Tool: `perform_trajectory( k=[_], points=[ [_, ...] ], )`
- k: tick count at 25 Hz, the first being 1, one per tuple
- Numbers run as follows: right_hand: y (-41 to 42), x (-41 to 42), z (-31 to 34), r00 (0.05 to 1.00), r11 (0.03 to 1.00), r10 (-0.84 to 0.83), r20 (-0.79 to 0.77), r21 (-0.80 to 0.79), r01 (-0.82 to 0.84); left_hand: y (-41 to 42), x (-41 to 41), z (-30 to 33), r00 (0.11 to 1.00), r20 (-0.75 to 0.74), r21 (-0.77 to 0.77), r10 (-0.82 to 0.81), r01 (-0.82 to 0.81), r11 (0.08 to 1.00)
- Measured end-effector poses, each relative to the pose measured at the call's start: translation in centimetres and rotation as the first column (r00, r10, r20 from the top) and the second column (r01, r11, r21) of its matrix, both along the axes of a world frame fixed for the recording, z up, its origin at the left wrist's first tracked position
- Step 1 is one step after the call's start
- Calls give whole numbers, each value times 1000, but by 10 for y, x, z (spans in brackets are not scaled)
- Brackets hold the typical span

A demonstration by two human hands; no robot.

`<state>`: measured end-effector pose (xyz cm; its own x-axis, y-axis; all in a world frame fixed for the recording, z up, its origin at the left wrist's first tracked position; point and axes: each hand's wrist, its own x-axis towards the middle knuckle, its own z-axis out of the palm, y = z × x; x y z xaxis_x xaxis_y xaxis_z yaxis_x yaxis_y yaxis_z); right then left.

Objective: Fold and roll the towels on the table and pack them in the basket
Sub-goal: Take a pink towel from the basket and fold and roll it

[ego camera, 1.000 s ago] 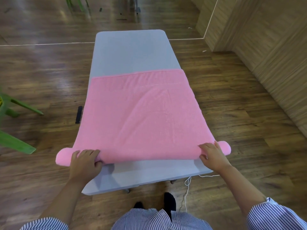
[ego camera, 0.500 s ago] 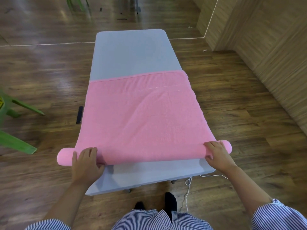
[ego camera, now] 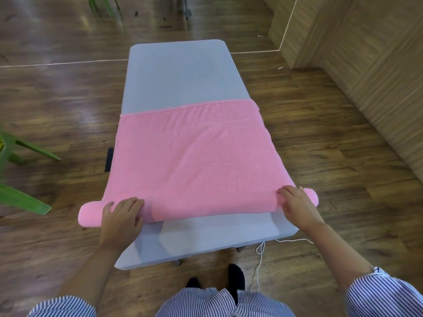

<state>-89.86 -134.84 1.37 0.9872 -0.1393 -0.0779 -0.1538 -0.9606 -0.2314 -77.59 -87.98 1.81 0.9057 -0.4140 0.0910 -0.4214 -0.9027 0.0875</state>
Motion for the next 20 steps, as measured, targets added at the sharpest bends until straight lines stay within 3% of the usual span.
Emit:
perform_trajectory(
  k=[6,12,16,20],
  points=[
    [8,-1,-6,997,1000,-23,-67,-14,22,-4,-4,-5,983,-182,76,4,10,997],
    [4,8,10,970,997,-57,-236,-68,42,-5,-1,4,994,-91,8,-58,59,998],
    [7,4,7,981,994,-106,-162,-45,100,1,-5,5,986,-65,-11,151,-152,988],
    [7,-5,6,983,996,-86,-165,22,91,10,-13,-9,994,-78,59,81,-76,995]
  ],
)
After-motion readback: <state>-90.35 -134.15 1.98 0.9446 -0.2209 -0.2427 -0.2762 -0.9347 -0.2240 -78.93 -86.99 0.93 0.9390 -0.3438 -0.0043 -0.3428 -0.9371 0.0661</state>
